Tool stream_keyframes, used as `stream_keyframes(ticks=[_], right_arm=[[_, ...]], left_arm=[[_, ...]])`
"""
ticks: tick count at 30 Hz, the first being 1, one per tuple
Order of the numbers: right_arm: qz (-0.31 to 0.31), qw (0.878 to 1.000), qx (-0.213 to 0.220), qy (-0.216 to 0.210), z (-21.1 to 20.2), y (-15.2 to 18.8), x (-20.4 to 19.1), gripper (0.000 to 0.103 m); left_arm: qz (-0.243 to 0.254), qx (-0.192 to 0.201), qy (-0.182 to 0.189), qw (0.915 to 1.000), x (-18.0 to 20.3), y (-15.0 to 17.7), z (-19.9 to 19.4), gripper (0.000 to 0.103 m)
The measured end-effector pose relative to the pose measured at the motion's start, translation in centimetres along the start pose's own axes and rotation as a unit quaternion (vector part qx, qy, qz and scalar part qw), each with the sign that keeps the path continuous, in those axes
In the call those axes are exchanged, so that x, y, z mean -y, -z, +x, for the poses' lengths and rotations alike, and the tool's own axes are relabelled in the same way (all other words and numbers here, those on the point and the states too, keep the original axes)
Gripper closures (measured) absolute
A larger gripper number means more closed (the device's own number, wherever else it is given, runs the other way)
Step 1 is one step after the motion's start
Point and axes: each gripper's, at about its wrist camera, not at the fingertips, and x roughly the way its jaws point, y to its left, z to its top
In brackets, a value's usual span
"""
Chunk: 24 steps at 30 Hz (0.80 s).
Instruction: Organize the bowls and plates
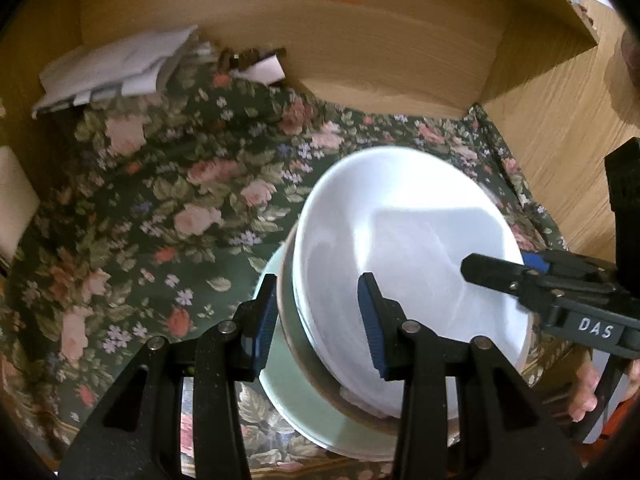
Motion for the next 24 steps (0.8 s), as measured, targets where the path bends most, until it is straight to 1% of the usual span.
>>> stream_keyframes(ticks=[1, 4, 9, 11, 13, 14, 16, 18, 19, 20, 22, 23, 24], right_arm=[[-0.005, 1.0, 0.008, 0.003, -0.4, -0.1, -0.2, 0.06], [-0.032, 0.999, 0.042, 0.012, -2.5, -0.1, -1.5, 0.06], [-0.075, 0.991, 0.104, 0.024, -5.8, 0.2, -3.6, 0.059], [-0.084, 0.988, 0.126, 0.022, -7.0, 0.4, -4.2, 0.056], [-0.087, 0.985, 0.146, 0.017, -8.1, 0.6, -4.7, 0.056], [-0.088, 0.984, 0.154, 0.014, -8.6, 0.7, -4.9, 0.056], [-0.09, 0.982, 0.169, 0.007, -9.5, 0.9, -5.2, 0.056], [-0.094, 0.979, 0.181, 0.005, -10.3, 1.2, -5.5, 0.055], [-0.095, 0.977, 0.188, 0.005, -10.7, 1.3, -5.6, 0.05], [-0.095, 0.976, 0.197, 0.005, -11.0, 1.4, -5.7, 0.043], [-0.097, 0.972, 0.215, 0.009, -11.8, 1.8, -5.9, 0.036], [-0.099, 0.97, 0.221, 0.011, -12.1, 1.9, -6.0, 0.032], [-0.1, 0.968, 0.23, 0.012, -12.6, 2.0, -6.1, 0.031]], left_arm=[[-0.003, 0.003, 0.001, 1.0, -0.1, 0.0, -0.3, 0.063], [-0.006, 0.022, -0.001, 0.9997, 0.0, -0.2, -1.7, 0.063], [-0.002, 0.069, 0.002, 0.9976, 0.7, -0.3, -5.1, 0.06], [0.008, 0.099, -0.001, 0.995, 1.3, -0.2, -7.0, 0.06], [0.017, 0.125, -0.005, 0.992, 1.9, 0.0, -8.4, 0.059], [0.021, 0.144, -0.01, 0.9893, 2.3, 0.3, -9.5, 0.059], [0.026, 0.169, -0.013, 0.9852, 2.8, 0.6, -10.8, 0.055], [0.026, 0.188, -0.012, 0.9818, 3.1, 1.0, -12.0, 0.048], [0.026, 0.2, -0.012, 0.9794, 3.3, 1.2, -12.7, 0.047], [0.026, 0.209, -0.013, 0.9775, 3.4, 1.4, -13.3, 0.044], [0.029, 0.229, -0.018, 0.9729, 3.8, 1.9, -14.4, 0.038], [0.031, 0.236, -0.02, 0.971, 4.0, 2.1, -14.8, 0.032], [0.033, 0.247, -0.025, 0.9681, 4.2, 2.3, -15.3, 0.027]])
